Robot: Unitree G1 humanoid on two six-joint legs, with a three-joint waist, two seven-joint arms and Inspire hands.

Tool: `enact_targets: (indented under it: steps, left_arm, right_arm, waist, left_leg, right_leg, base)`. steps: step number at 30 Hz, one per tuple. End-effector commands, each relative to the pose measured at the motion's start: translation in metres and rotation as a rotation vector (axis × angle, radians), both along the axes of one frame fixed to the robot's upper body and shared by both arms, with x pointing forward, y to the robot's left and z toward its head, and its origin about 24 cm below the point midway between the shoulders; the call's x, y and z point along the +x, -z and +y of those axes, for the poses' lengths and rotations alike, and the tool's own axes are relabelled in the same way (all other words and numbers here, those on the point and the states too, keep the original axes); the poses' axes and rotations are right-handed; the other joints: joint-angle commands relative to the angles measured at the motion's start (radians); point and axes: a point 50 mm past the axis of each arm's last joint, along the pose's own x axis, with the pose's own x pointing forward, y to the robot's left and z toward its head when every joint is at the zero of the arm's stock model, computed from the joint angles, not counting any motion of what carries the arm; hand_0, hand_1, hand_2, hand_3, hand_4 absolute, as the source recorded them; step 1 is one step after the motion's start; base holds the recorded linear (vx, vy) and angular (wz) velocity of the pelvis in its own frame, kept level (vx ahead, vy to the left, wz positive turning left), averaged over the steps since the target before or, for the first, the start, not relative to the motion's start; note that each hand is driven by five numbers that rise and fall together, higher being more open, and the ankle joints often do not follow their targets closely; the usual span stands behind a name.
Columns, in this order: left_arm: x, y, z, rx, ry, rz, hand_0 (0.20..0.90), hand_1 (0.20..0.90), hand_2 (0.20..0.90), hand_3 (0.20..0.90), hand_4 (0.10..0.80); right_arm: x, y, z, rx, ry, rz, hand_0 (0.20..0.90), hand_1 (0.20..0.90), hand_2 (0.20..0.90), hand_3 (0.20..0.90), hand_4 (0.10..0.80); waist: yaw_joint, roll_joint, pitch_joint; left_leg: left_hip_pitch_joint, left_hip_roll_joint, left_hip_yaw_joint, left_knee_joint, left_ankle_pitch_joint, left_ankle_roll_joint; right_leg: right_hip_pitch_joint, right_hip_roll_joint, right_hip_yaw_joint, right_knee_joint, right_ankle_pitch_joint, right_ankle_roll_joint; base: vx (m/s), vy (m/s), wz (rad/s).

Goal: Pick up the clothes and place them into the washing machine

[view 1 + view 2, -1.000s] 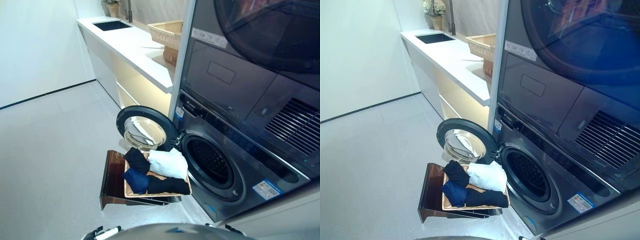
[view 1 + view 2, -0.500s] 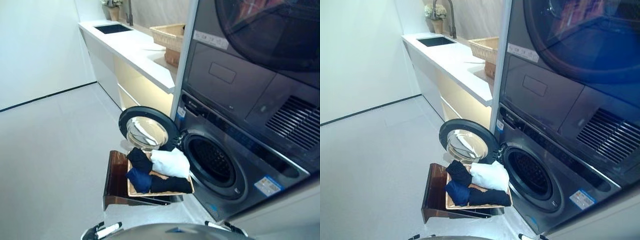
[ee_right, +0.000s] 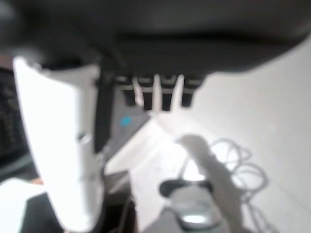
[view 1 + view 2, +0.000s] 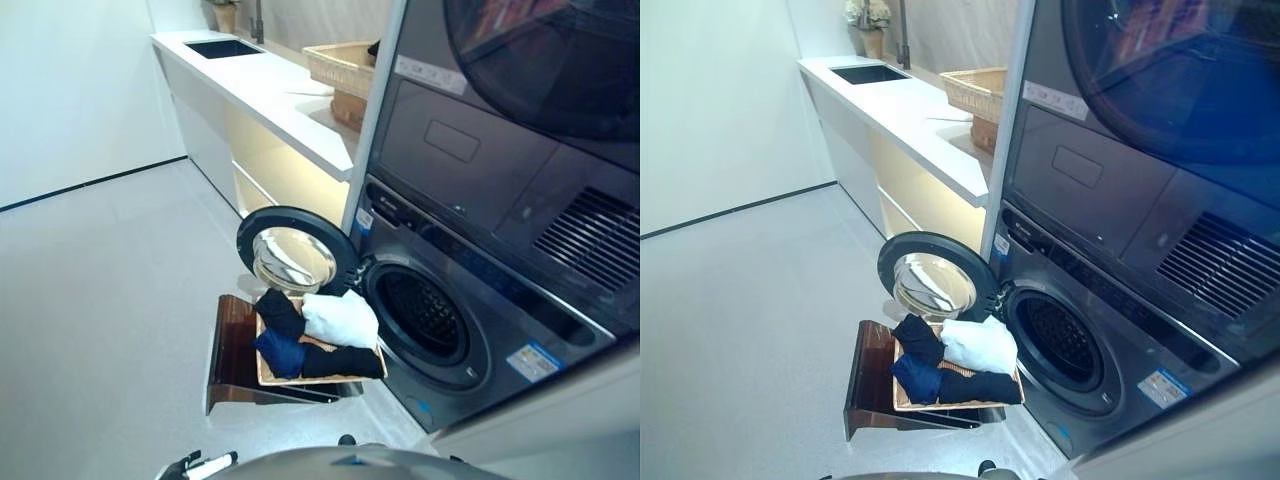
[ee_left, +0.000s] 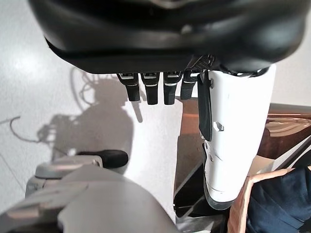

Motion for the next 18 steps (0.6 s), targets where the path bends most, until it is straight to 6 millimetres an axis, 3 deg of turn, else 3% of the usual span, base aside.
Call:
enact_targets:
  steps: [1, 10, 18]
  left_arm:
    - [0.0220, -0.0048, 0.0108, 0.039, 0.000, -0.075, 0.900, 0.900, 0.900, 0.900, 0.800]
    - [0.0180, -0.0040, 0.0090, 0.042, -0.043, -0.074, 0.900, 0.900, 0.900, 0.900, 0.800]
    - [0.0239, -0.0031, 0.0041, 0.031, -0.040, -0.087, 0.900, 0.900, 0.900, 0.900, 0.800]
  right_arm:
    - [0.0298, -0.0072, -0.0130, -0.059, 0.038, -0.105, 0.900, 0.900, 0.900, 0.900, 0.800]
    - [0.0324, -0.0071, -0.0111, -0.058, 0.024, -0.111, 0.900, 0.900, 0.900, 0.900, 0.800]
    - [0.0249, -0.0081, -0.0174, -0.070, 0.029, -0.097, 0.900, 0.900, 0.900, 0.900, 0.800]
  waist:
    - [-0.011, 0.032, 0.001]
    - [0.007, 0.013, -0.033]
    - [0.001, 0.007, -0.055]
  left_leg:
    - [0.020, -0.026, 0.030, -0.008, -0.067, -0.080]
    - [0.035, -0.011, 0.037, -0.006, -0.087, -0.097]
    - [0.041, 0.036, 0.026, 0.049, -0.122, -0.133]
  right_leg:
    - [-0.068, 0.014, 0.032, 0.001, 0.041, 0.032]
    - [-0.016, 0.038, 0.027, -0.082, 0.047, 0.029]
    - [0.017, 0.075, 0.012, -0.062, -0.030, -0.008]
  base:
    - [0.087, -0.055, 0.09]
    - [0.125, -0.093, 0.04]
    - [0.148, -0.172, 0.15]
